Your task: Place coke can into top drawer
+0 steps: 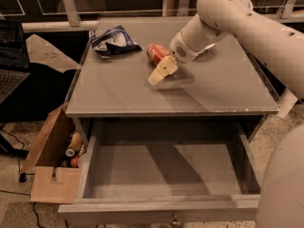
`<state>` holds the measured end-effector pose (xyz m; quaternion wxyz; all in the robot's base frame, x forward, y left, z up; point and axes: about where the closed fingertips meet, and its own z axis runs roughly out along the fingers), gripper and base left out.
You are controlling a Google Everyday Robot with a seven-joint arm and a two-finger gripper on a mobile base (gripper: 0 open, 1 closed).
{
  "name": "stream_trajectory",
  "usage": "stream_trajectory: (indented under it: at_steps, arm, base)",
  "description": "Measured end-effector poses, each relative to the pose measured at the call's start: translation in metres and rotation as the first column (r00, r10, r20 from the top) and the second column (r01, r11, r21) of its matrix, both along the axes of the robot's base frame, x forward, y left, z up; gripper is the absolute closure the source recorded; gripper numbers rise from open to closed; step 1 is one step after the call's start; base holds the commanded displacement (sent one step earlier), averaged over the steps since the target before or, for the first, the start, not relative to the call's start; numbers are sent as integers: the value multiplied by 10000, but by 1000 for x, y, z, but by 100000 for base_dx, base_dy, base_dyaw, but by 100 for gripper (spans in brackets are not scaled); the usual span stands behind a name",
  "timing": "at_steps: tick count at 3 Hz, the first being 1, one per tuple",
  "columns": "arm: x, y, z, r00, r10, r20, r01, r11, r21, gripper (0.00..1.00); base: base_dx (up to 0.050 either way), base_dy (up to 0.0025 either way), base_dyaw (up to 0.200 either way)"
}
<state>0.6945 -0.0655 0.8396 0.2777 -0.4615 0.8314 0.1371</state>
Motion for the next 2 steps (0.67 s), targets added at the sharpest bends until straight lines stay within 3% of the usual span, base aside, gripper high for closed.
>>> stream_trajectory:
  at_steps: [2]
  arm:
    - [0, 0, 0, 10000, 2, -2, -2, 10000, 0, 63]
  base:
    - [0, 0, 0]
